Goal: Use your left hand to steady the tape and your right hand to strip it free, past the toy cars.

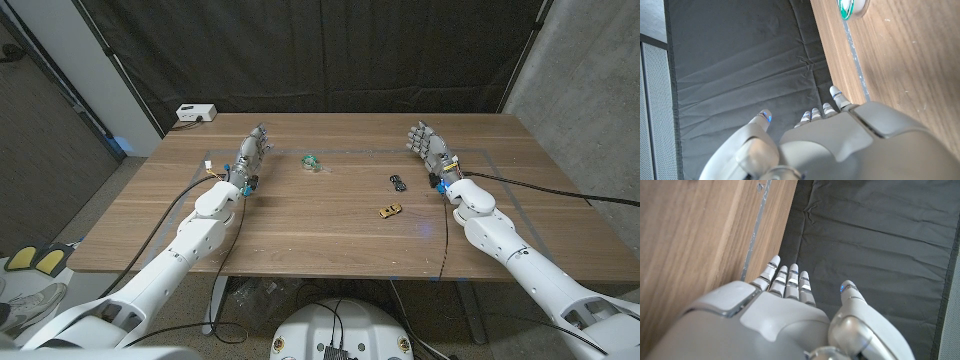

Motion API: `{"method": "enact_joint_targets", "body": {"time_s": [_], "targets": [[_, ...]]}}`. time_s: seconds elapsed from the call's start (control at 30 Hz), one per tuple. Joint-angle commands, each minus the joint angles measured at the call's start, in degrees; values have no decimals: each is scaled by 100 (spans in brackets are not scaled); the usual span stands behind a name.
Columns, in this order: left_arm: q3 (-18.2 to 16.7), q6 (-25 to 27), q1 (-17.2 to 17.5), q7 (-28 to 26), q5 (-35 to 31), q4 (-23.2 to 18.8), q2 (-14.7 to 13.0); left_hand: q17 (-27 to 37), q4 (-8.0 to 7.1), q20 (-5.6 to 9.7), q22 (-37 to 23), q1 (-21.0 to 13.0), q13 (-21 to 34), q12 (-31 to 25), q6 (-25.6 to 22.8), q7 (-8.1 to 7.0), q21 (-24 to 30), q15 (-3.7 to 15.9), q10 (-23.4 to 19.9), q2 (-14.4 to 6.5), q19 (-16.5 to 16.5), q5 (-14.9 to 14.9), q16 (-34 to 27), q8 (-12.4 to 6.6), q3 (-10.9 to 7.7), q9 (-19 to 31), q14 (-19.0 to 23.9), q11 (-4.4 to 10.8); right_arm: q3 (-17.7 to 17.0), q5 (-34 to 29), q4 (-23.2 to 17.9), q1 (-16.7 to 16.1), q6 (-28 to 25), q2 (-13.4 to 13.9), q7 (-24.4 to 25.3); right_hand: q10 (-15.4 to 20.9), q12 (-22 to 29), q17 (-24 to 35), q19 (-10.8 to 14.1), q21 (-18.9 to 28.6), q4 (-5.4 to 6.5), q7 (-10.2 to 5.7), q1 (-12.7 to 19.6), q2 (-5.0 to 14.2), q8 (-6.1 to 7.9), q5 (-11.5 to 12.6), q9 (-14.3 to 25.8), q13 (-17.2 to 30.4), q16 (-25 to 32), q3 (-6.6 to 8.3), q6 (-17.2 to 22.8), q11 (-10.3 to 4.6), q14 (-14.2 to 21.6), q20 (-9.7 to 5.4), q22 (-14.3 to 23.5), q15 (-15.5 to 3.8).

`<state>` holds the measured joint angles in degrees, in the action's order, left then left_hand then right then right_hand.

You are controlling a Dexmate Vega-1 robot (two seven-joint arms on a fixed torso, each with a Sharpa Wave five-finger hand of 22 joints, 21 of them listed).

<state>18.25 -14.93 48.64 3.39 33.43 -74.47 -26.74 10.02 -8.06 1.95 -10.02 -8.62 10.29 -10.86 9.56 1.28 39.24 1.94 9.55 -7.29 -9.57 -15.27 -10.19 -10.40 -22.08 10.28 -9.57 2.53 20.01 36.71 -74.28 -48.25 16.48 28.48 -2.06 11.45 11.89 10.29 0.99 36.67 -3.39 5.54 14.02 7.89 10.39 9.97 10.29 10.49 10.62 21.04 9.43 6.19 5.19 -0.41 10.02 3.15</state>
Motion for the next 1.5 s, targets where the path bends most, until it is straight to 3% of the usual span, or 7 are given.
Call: {"method": "enact_joint_targets", "body": {"time_s": [0.03, 0.4, 0.7, 1.17, 1.5], "targets": [[-1104, 377, 179, 558, -937, -3, 928, 21, 1, 223, -30, -37, 10, -41, 580, 0, 20, 32, 155, 19, -303, -35, -40, -33, -38, 7, -251, 5, -274, -228, 17, -60, -134, -192, -157, 59, 23, 8, 36, 32, -6, 0, 47, -2, 33, 26, 10, 12, 35, 28, 57, 4, 41, 5, 22, -9], [-1728, 598, 203, 990, -1544, -13, 1474, 21, 3, 194, -31, -39, 10, -41, 542, -40, 5, 31, 157, 21, -302, -37, -43, -47, -32, 7, -242, 9, -289, -699, -198, 30, -334, -192, -44, 55, 20, 11, 34, 10, -9, -35, 48, 7, 35, 26, 10, 12, 36, 23, 60, 7, 34, 14, 23, 20], [-2045, 739, 311, 1121, -1802, -163, 1712, 18, 10, -48, -31, -44, 11, -63, 373, -105, -25, 0, 104, 37, -296, -42, -55, -103, -15, 10, -205, -51, -107, -1210, -277, 357, -400, -168, 43, 136, 52, 13, 87, -10, -9, -96, 47, 19, 51, 31, 11, 13, 85, 31, 105, -21, 175, 184, 27, 191], [-2302, 885, 463, 1241, -1949, -347, 1848, 20, 20, -226, -35, -59, 22, -165, 25, -302, -46, -174, -227, 47, -192, -55, -105, -176, 3, 21, 13, -246, 333, -2064, -727, 819, -843, 35, 161, 237, 85, 4, 151, -20, -34, -161, 81, 19, 75, 42, 11, 14, 101, 72, 188, -9, 297, 234, 32, 194], [-2357, 1032, 532, 1266, -2062, -506, 1819, 24, 44, -504, -44, -90, 35, -217, -268, -392, -64, -321, -469, 69, -111, -65, -114, -222, 13, 31, 154, -342, 604, -2489, -1005, 1001, -1120, 129, 159, 283, 95, 0, 161, -44, -55, -252, 103, 11, 92, 46, 11, 15, 101, 101, 267, -74, 363, 246, 34, 173]]}}
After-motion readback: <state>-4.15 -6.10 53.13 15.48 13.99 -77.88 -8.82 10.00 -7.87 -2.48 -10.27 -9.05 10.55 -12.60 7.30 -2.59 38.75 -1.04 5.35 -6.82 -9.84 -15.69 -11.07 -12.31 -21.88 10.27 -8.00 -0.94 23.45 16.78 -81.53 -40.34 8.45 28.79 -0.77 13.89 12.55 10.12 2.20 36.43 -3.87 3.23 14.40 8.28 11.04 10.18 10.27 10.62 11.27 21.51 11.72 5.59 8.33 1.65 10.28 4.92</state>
